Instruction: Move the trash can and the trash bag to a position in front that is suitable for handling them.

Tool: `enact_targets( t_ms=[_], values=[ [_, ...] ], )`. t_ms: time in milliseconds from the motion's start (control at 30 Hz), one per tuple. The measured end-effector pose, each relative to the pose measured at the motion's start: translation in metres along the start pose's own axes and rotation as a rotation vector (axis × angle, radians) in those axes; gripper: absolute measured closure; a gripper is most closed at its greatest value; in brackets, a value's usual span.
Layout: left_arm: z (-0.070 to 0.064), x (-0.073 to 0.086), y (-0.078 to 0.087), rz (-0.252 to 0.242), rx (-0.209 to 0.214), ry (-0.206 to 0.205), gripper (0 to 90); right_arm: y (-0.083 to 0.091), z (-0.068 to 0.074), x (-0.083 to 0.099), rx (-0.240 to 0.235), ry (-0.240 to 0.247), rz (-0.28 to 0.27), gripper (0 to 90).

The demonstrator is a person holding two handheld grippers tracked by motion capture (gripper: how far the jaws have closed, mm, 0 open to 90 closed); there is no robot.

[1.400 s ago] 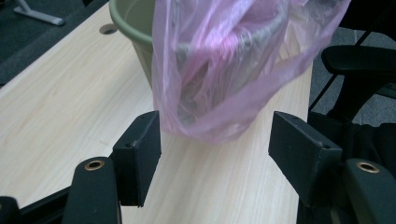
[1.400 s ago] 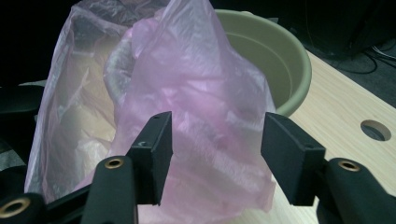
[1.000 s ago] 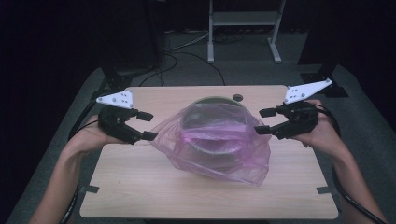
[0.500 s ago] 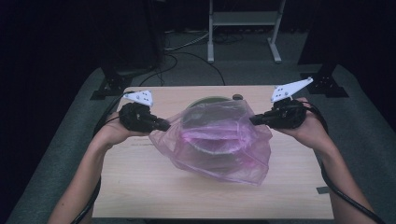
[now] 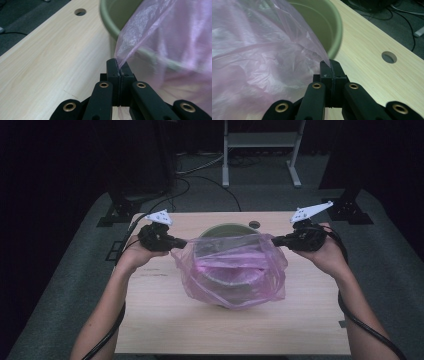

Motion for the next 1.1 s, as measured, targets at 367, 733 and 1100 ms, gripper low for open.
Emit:
enact_targets(
  t_ms=[367, 733, 1100],
  values=[
    [0.015, 0.002, -0.035, -0.002, -0.030, 0.076, 89.7, -0.020, -0.025, 0.013, 0.026, -0.086, -0.025, 90.0],
    [0.018, 0.003, -0.060, 0.008, -0.040, 0.102, 89.9, -0.041, -0.036, 0.021, 0.043, -0.116, -0.004, 90.0],
    [0.015, 0.014, -0.076, 0.051, -0.027, 0.107, 89.9, -0.060, -0.036, 0.040, 0.015, -0.143, 0.037, 90.0]
  ],
)
Point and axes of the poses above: each handheld gripper's, and its own axes: y roughly backward along the jaws, x roughly out of its underside, z roughly to its left, the point moved 9 cm from there along -y, roughly forward along the jaws, and after that the axes turned 12 degrees about -x, right-handed, at the moved point
